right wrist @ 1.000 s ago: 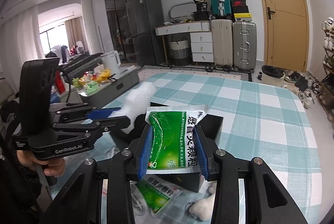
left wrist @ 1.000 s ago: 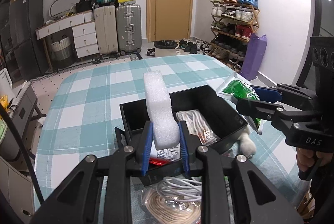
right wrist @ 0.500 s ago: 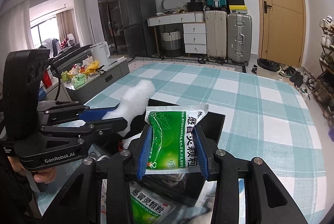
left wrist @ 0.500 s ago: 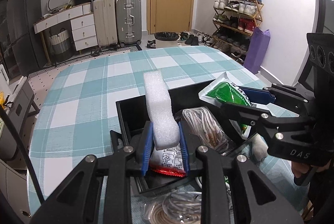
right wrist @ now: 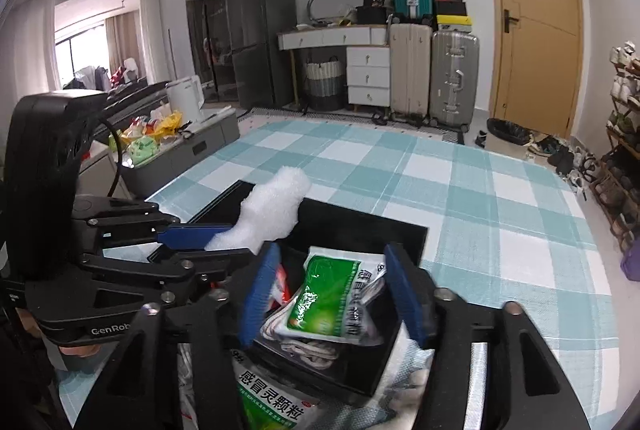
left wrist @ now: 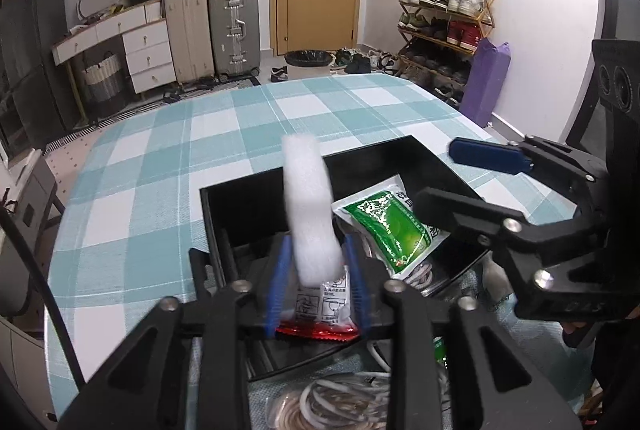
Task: Organize soft objects
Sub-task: 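Open both tools and withdraw them from the black box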
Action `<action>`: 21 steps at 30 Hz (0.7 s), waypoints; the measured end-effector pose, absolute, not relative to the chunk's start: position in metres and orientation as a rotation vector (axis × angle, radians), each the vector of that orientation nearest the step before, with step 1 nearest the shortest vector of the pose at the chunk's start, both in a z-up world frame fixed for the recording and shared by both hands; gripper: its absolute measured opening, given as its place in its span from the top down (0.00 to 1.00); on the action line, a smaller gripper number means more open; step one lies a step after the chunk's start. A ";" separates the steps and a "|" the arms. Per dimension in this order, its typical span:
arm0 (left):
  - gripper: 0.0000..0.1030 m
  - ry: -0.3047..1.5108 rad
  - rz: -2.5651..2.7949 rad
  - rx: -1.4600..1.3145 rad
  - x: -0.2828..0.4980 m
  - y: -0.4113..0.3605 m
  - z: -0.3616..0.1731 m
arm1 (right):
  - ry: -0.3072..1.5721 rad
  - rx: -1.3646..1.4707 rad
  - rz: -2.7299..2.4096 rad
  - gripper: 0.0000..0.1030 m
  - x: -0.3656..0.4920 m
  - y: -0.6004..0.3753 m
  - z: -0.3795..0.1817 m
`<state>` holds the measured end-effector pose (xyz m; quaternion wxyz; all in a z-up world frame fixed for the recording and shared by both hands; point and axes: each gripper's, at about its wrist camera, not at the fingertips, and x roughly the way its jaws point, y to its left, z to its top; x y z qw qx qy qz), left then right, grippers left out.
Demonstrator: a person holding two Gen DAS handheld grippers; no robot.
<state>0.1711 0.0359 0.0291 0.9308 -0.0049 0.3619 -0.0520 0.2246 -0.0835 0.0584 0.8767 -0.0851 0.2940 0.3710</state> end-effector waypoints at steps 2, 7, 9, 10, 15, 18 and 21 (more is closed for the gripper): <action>0.47 0.723 -0.097 -0.009 0.166 0.035 0.033 | 0.612 -0.164 0.764 0.17 0.223 -0.090 0.061; 0.43 0.694 -0.083 -0.012 0.152 0.036 0.042 | 0.599 -0.127 0.737 0.03 0.216 -0.108 0.066; 0.17 0.675 -0.065 -0.021 0.147 0.038 0.045 | 0.592 -0.119 0.734 0.01 0.213 -0.113 0.067; 0.12 0.645 -0.048 -0.029 0.141 0.039 0.048 | 0.586 -0.113 0.735 0.01 0.209 -0.118 0.068; 0.04 0.613 -0.002 -0.045 0.124 0.043 0.054 | 0.577 -0.112 0.728 0.01 0.197 -0.131 0.070; 0.04 0.595 0.002 -0.065 0.114 0.046 0.054 | 0.578 -0.118 0.733 0.01 0.190 -0.138 0.071; 0.04 0.588 0.002 -0.082 0.105 0.048 0.054 | 0.577 -0.130 0.734 0.01 0.183 -0.144 0.070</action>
